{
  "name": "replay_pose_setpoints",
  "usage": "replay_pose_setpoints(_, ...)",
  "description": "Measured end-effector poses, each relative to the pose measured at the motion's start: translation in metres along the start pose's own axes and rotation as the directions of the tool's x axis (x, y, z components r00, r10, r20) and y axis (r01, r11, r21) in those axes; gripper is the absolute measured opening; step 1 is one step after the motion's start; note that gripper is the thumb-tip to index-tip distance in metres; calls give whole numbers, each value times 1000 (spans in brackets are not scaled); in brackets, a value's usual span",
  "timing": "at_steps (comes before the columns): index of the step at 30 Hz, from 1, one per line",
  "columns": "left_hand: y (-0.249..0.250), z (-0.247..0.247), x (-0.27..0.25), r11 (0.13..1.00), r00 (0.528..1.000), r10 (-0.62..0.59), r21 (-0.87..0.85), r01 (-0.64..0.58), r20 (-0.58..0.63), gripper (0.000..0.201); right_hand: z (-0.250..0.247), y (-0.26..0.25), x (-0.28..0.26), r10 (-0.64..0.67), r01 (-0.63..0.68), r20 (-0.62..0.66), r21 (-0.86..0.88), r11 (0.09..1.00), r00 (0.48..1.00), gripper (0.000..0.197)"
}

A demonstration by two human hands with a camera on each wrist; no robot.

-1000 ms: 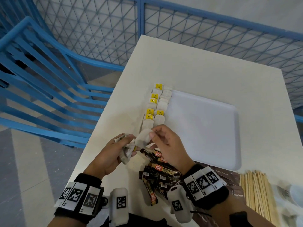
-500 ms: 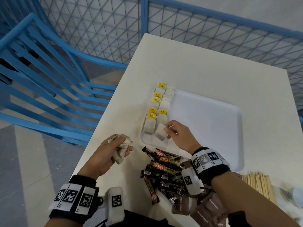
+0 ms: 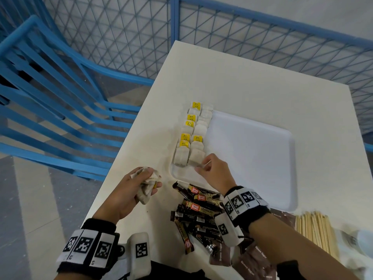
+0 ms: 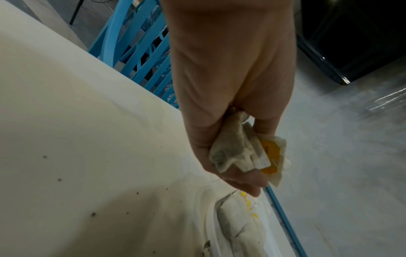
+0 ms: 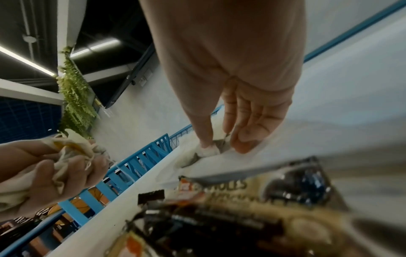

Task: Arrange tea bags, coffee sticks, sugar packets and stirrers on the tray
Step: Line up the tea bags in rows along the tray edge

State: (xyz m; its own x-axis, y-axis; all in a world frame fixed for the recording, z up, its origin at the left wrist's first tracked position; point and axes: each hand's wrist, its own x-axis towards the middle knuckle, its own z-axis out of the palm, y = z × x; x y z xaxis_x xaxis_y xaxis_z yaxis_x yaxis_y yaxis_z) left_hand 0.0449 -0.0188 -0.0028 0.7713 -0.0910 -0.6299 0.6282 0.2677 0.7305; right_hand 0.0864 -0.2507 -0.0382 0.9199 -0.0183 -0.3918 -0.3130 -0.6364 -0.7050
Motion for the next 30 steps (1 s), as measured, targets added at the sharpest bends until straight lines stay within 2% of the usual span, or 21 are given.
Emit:
replay_pose_setpoints(7,3,4,2,1000,1000,12,8,-12,21,20,11,-5,7,-82,80,-45,-51,995,996,10)
replay_pose_setpoints(15,5,4,2,1000,999,12,15,-12,34,19,13,0,8,-153,150,-34,-93,984,988,9)
replay_pose_setpoints(19,6,6,2,1000,999,15,2,-15,33,18,15,-1,10,-149,145,-37,-106,984,988,10)
replay_pose_setpoints(22,7,9,2,1000,999,10,-3,-10,35,18,15,-5,6,-164,150,-59,-189,970,985,16)
replay_pose_setpoints(24,8,10,2,1000,1000,7,-2,-7,26,17,15,-13,1,-254,230,-105,-201,952,962,18)
replay_pose_setpoints(25,9,11,3,1000,1000,7,-1,-7,25,17,15,-20,-4,-318,299,-120,-150,942,940,18)
replay_pose_setpoints(28,10,14,3,1000,1000,17,15,-17,21,16,18,-47,-20,-516,523,-98,69,849,851,18)
replay_pose_setpoints(30,11,17,3,999,999,24,36,-25,35,17,22,-61,-31,-617,622,-79,142,770,783,23)
